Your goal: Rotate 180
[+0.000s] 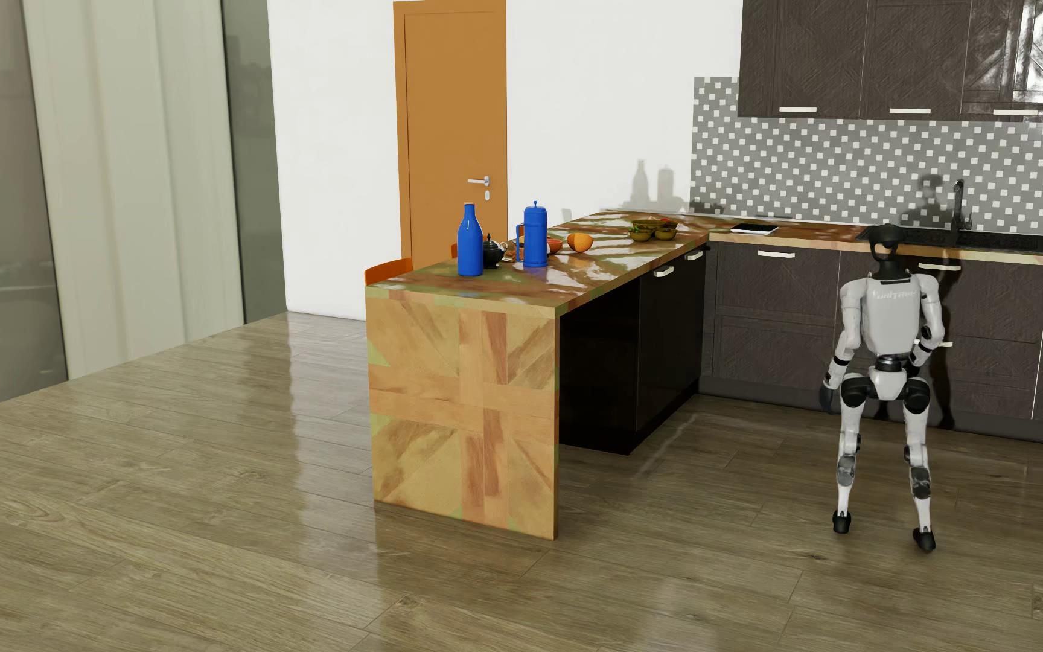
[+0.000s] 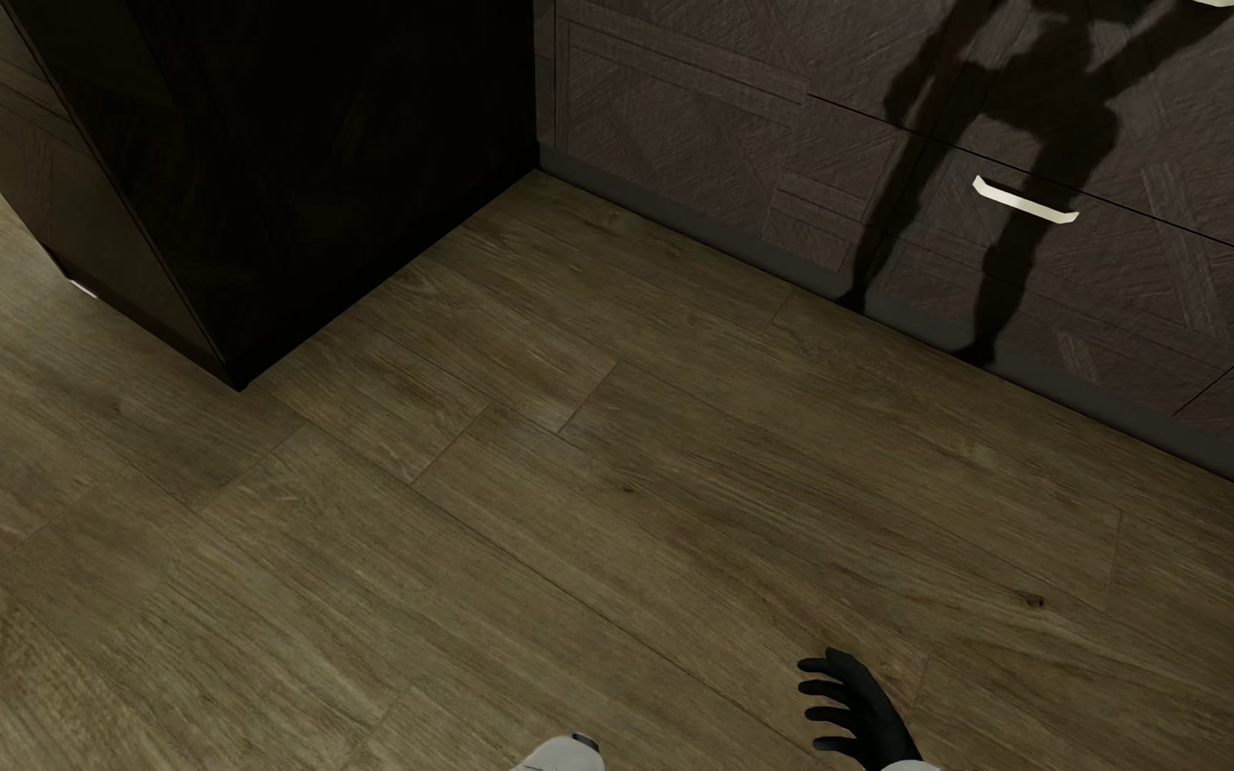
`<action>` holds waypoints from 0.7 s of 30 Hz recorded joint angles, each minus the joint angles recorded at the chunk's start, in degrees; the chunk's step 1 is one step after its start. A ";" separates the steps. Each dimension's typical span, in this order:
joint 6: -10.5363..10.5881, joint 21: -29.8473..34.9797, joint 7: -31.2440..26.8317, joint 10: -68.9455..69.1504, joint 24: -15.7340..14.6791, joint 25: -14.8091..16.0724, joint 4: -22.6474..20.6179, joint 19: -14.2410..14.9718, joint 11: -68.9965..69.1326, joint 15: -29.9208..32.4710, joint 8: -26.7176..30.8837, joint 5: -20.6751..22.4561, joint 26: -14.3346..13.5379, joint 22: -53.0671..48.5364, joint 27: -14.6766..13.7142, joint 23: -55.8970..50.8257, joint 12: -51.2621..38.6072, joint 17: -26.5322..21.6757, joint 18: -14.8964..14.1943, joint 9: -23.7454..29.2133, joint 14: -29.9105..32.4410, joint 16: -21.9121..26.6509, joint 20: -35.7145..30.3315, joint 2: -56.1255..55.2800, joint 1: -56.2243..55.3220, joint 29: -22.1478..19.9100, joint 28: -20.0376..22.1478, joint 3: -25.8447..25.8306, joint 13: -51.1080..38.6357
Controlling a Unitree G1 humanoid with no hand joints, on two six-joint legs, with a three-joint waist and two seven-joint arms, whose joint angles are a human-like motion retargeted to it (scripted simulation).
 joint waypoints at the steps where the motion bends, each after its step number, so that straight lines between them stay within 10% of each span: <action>1: -0.78 -0.58 -0.63 -1.97 -1.16 -1.24 -1.21 -2.79 -3.32 -2.56 0.86 0.48 0.55 -0.14 0.95 -0.12 0.72 -0.81 0.10 0.79 1.27 -0.77 1.03 0.79 -0.01 0.71 0.70 -0.66 -0.09; 4: 4.94 -1.93 6.89 7.62 0.22 -3.70 5.55 9.47 -4.17 -3.04 -3.01 0.02 6.36 -1.77 2.76 3.92 -1.61 -2.99 4.59 0.72 -12.50 -1.48 -0.36 2.79 -1.35 2.73 1.07 -2.12 0.13; 5: 5.23 -1.30 7.11 7.28 2.58 -3.98 5.19 11.11 3.48 -2.31 -1.94 -0.82 7.10 1.80 3.36 0.81 -3.02 -0.50 1.75 0.68 -5.51 0.91 -1.75 -0.99 -2.04 2.30 -0.19 -5.73 -0.52; 8: 2.46 -2.78 4.31 0.58 5.45 -3.91 0.18 7.16 1.58 -2.39 0.87 3.12 4.13 -0.81 0.81 1.94 -5.49 0.04 1.31 0.51 -0.22 -1.55 -0.49 -6.57 -1.48 2.56 -0.96 -8.17 3.57; 10: 3.91 -1.71 4.28 2.24 4.44 -3.34 0.69 -1.96 -3.52 1.06 -1.63 3.45 -0.46 -2.67 1.26 4.68 -5.59 -3.95 5.17 0.21 -4.06 -2.86 -1.82 -3.35 -0.69 3.12 0.90 -4.02 5.22; 12: 6.13 -1.97 7.37 9.62 3.38 -2.47 6.13 0.56 -2.69 0.02 -4.80 2.38 -2.93 -2.43 3.64 3.10 -4.71 -3.53 4.17 -0.47 -14.97 -1.25 -1.82 -2.11 1.28 2.39 -1.49 -4.32 2.00; 13: 6.03 -1.20 6.92 6.53 3.40 -2.20 7.47 -0.94 -0.15 -1.56 -5.69 1.42 -3.35 -0.44 3.40 3.17 -4.55 -1.96 -4.41 -1.30 -10.75 0.31 -1.83 -3.07 2.33 1.22 -2.47 -5.59 0.01; 17: 5.53 -0.76 4.03 1.21 1.51 -0.98 4.40 0.81 -2.76 -0.59 -6.98 -0.59 2.07 -3.19 -1.24 -0.23 -5.48 -1.58 -1.21 -1.85 -4.56 -2.58 -1.16 -0.68 2.94 -1.01 -2.99 -0.26 2.81; 21: 3.38 -0.53 1.70 -2.61 1.27 0.96 0.94 2.12 -4.17 -1.09 -3.04 -1.28 4.97 -1.38 1.19 -0.79 -2.99 -0.72 -1.11 -0.07 -0.81 -1.45 -1.12 0.12 2.54 3.03 0.60 0.96 0.16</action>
